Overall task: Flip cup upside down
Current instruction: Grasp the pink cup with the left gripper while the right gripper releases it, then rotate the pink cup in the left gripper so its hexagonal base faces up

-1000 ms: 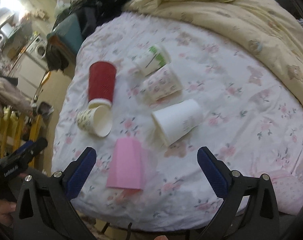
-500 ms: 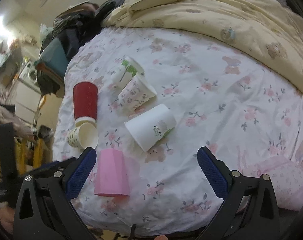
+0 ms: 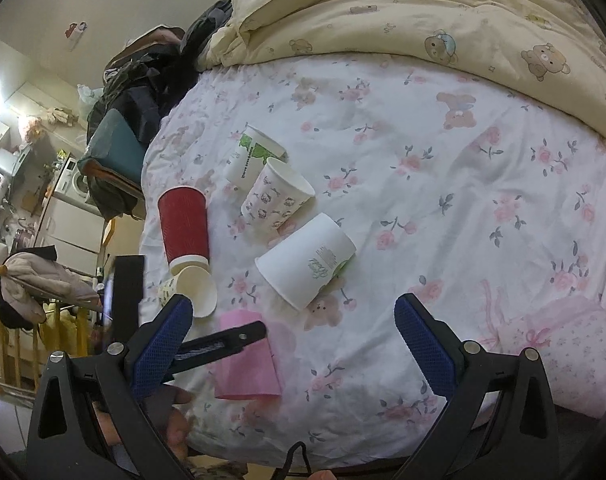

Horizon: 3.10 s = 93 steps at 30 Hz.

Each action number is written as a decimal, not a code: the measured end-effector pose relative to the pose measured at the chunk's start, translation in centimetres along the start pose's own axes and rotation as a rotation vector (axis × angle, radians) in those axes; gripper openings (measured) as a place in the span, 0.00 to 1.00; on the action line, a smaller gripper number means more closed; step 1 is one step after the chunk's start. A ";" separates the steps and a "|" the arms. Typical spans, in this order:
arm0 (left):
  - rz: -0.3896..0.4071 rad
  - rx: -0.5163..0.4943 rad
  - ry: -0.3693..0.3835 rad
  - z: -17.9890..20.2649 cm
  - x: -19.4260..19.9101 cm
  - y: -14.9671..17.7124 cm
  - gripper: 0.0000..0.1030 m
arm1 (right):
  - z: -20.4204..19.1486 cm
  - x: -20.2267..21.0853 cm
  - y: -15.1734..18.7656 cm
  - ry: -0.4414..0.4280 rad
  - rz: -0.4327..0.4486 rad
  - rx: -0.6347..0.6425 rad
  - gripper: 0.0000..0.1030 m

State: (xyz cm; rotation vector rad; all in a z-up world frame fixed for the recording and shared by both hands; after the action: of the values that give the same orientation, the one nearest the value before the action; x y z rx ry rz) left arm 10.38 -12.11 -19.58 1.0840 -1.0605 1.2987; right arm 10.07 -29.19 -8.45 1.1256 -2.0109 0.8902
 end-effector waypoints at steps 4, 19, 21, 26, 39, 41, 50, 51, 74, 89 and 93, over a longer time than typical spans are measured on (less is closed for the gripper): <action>-0.016 -0.001 -0.004 0.1 -0.8 0.0 0.54 | -0.1 -0.2 0.1 0.001 -0.006 0.004 1.00; 0.191 -0.067 0.050 -1.6 8.5 0.3 0.53 | -0.8 -0.8 0.6 0.023 -0.019 0.034 1.00; 0.221 -0.076 0.056 -2.9 10.4 0.0 0.53 | -1.0 -1.0 0.9 0.023 -0.026 0.042 1.00; 0.309 -0.125 0.041 -5.6 13.5 0.9 0.53 | -1.7 -1.5 1.8 0.039 -0.034 0.087 1.00; 0.399 -0.128 0.080 -10.2 13.0 1.9 0.53 | -4.4 -3.6 3.4 0.102 -0.039 0.194 1.00; 0.400 -0.102 0.112 -10.2 12.8 1.7 0.53 | -4.8 -4.0 3.7 0.103 -0.047 0.206 1.00; 0.438 -0.140 0.132 -8.5 13.3 1.1 0.53 | -8.6 -5.4 7.0 -0.105 -0.212 0.304 1.00; 0.438 -0.145 0.130 -8.3 13.2 1.1 0.53 | -9.0 -5.5 7.5 -0.118 -0.221 0.320 1.00; 0.460 -0.260 0.194 -5.6 14.4 2.3 0.53 | -7.9 -8.1 8.6 0.013 -0.290 0.358 1.00; 0.456 -0.179 -0.009 -7.1 13.8 0.8 0.52 | -3.9 -0.7 1.9 0.100 0.081 0.195 1.00; 0.441 -0.188 -0.036 -4.3 12.6 -0.7 0.52 | -1.7 0.9 0.3 0.068 0.116 0.075 1.00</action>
State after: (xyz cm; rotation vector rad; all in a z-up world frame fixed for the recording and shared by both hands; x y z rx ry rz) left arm 11.03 -5.51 -7.98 0.7575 -1.4744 1.4889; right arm 9.77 -28.07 -6.84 1.0134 -2.0177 1.0567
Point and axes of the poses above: each gripper's, at about its wrist camera, not at the fingertips, and x roughly against the way its jaws point, z to its right, y to its underside, the point moved 5 cm from there along -x, roughly the way its jaws point, and after that the axes turned 9 degrees about -x, right-handed, at the moved point
